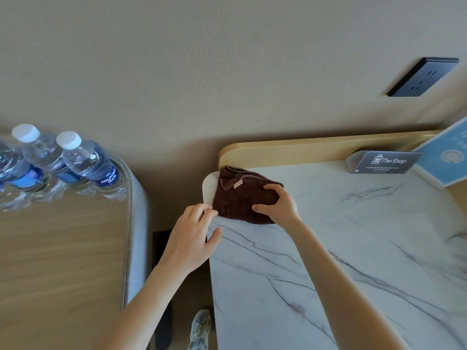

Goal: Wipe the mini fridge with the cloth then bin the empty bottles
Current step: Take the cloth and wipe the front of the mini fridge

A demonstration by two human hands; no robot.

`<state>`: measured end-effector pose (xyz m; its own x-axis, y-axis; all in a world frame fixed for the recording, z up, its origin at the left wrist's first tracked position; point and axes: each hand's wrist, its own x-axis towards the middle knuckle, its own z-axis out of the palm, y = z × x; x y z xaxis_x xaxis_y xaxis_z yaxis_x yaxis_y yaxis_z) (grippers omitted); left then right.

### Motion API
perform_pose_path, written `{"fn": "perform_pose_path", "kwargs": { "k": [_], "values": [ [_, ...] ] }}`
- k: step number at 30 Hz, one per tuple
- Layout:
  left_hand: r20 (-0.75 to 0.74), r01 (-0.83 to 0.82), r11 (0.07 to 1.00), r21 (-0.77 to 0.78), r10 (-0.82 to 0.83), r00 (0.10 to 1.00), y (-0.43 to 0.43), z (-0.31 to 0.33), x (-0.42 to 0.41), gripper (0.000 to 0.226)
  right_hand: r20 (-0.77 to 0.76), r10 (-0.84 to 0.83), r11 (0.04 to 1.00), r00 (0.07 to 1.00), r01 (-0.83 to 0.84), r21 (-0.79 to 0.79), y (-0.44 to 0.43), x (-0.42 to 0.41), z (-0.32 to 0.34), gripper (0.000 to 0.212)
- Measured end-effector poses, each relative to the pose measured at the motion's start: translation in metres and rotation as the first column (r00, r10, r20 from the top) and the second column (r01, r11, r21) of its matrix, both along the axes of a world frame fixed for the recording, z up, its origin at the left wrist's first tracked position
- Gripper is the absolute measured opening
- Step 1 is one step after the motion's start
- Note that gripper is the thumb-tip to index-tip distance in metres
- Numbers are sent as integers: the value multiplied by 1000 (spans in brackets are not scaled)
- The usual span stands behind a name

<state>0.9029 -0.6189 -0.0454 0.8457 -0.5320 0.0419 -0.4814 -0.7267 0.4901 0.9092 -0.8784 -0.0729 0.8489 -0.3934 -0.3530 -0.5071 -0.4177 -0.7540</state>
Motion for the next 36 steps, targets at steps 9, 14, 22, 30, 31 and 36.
{"fn": "perform_pose_path", "kwargs": {
  "k": [9, 14, 22, 30, 31, 36],
  "values": [
    [37, 10, 1000, 6, -10, 999, 9, 16, -28, 39, 148, -176, 962, 973, 137, 237, 16, -91, -1, 53],
    [33, 31, 999, 35, -32, 999, 9, 19, -63, 40, 142, -212, 959, 967, 177, 223, 12, -159, 1, 54],
    [22, 105, 994, 22, -105, 994, -10, 29, -130, 35, 203, -358, 899, 911, 278, 337, 5, -250, 20, 57],
    [107, 103, 994, -40, -99, 989, -26, 63, -199, 39, 386, -361, 897, 849, 204, 392, 4, -308, 80, 48],
    [124, 96, 994, -54, -88, 988, -28, 70, -207, 43, 407, -366, 894, 837, 195, 404, 3, -315, 88, 45],
    [228, 79, 990, -119, -51, 972, -34, 101, -239, 45, 563, -326, 932, 760, 158, 327, 4, -348, 127, 34]
  ]
}}
